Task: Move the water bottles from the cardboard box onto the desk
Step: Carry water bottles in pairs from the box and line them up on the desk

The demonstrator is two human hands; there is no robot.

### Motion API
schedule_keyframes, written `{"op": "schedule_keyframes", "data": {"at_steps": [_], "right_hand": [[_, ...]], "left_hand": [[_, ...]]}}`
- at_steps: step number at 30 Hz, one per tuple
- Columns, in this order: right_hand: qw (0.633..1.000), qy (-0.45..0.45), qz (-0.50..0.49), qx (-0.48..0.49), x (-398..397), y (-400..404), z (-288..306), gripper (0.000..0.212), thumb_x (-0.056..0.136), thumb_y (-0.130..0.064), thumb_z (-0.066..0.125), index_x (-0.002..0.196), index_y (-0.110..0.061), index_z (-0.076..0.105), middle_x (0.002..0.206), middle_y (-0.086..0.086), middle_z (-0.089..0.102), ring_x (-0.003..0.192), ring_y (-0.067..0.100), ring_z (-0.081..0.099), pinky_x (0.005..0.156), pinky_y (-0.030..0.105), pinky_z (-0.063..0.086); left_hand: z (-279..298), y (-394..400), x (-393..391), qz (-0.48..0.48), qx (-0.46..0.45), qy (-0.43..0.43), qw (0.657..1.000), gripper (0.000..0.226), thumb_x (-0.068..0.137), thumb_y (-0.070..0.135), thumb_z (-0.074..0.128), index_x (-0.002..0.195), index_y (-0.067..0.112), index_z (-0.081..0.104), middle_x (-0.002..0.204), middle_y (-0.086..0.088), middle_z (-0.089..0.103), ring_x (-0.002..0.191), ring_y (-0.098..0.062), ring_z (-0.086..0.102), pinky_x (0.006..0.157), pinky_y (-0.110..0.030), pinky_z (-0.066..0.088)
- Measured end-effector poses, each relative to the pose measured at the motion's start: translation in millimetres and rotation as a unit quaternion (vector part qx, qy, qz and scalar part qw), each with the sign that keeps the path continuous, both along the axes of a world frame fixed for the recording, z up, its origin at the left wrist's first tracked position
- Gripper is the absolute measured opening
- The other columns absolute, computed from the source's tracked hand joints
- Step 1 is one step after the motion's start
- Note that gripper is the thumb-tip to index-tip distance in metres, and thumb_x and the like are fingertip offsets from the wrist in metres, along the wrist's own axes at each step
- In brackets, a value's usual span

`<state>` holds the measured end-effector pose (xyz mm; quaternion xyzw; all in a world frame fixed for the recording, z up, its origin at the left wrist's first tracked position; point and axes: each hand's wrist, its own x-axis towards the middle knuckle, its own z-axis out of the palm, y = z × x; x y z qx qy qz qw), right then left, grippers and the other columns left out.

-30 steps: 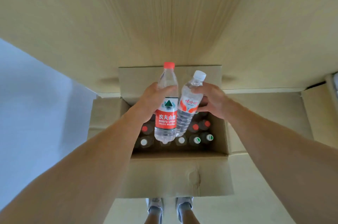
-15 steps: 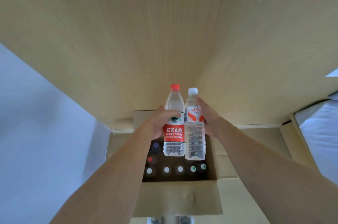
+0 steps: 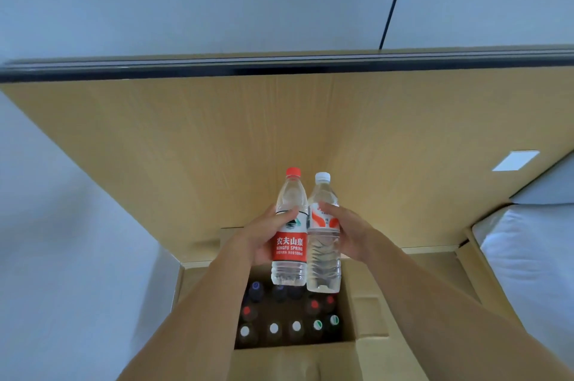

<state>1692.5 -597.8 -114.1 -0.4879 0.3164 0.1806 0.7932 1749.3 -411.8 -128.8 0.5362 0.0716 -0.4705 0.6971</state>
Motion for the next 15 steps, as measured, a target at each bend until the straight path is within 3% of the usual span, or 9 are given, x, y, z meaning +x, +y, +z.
{"op": "schedule_keyframes", "data": {"at_steps": [2, 4, 7, 9, 12, 15], "right_hand": [[1.0, 0.003, 0.012, 0.018, -7.1, -4.9, 6.1, 0.038, 0.098, -0.038, 0.06, 0.119, -0.007, 0.064, 0.098, 0.015, 0.076, 0.078, 0.028, 0.075, 0.063, 0.039, 0.061], [1.0, 0.0, 0.021, 0.022, -16.4, -10.0, 11.2, 0.045, 0.095, -0.05, 0.059, 0.115, -0.01, 0.065, 0.094, 0.013, 0.077, 0.076, 0.028, 0.076, 0.059, 0.039, 0.06], [0.999, -0.03, 0.041, -0.004, -30.8, -18.1, 20.3, 0.059, 0.089, -0.053, 0.067, 0.129, -0.01, 0.061, 0.113, 0.017, 0.071, 0.094, 0.032, 0.071, 0.082, 0.046, 0.06], [0.996, -0.061, 0.054, -0.027, -41.6, -23.0, 27.1, 0.067, 0.079, -0.035, 0.08, 0.136, -0.01, 0.054, 0.12, 0.021, 0.065, 0.101, 0.035, 0.064, 0.091, 0.05, 0.053], [0.994, -0.096, 0.036, -0.022, -58.9, -25.8, 31.2, 0.076, 0.065, 0.002, 0.074, 0.135, -0.014, 0.048, 0.114, 0.023, 0.058, 0.094, 0.034, 0.059, 0.083, 0.048, 0.051], [0.994, -0.1, -0.036, -0.041, -78.7, -23.6, 30.3, 0.087, 0.066, 0.018, 0.068, 0.14, -0.022, 0.045, 0.133, 0.032, 0.054, 0.115, 0.046, 0.058, 0.107, 0.063, 0.041]], "left_hand": [[11.6, -6.7, -4.4, -0.006, 0.006, 0.009, 1.0, 0.064, 0.08, 0.033, 0.083, 0.133, 0.027, 0.049, 0.119, -0.019, 0.071, 0.105, -0.039, 0.07, 0.094, -0.06, 0.053], [23.0, -14.1, -7.8, -0.022, 0.02, -0.003, 1.0, 0.055, 0.087, 0.031, 0.077, 0.133, 0.023, 0.048, 0.117, -0.019, 0.072, 0.099, -0.036, 0.072, 0.087, -0.053, 0.058], [32.6, -23.2, -10.7, -0.056, 0.02, -0.022, 0.998, 0.051, 0.091, 0.011, 0.071, 0.134, 0.017, 0.045, 0.124, -0.025, 0.067, 0.096, -0.036, 0.07, 0.086, -0.051, 0.059], [34.3, -25.2, -11.9, -0.074, 0.02, -0.028, 0.997, 0.057, 0.089, -0.003, 0.065, 0.138, 0.014, 0.04, 0.13, -0.029, 0.061, 0.097, -0.038, 0.067, 0.09, -0.054, 0.056], [35.5, -27.6, -13.4, -0.108, 0.005, -0.033, 0.994, 0.065, 0.086, -0.011, 0.063, 0.14, 0.014, 0.035, 0.132, -0.029, 0.058, 0.095, -0.037, 0.067, 0.087, -0.054, 0.056], [39.2, -29.1, -17.7, -0.157, -0.019, -0.041, 0.987, 0.07, 0.083, -0.011, 0.067, 0.141, 0.013, 0.037, 0.131, -0.03, 0.059, 0.099, -0.039, 0.068, 0.088, -0.055, 0.057]]}}
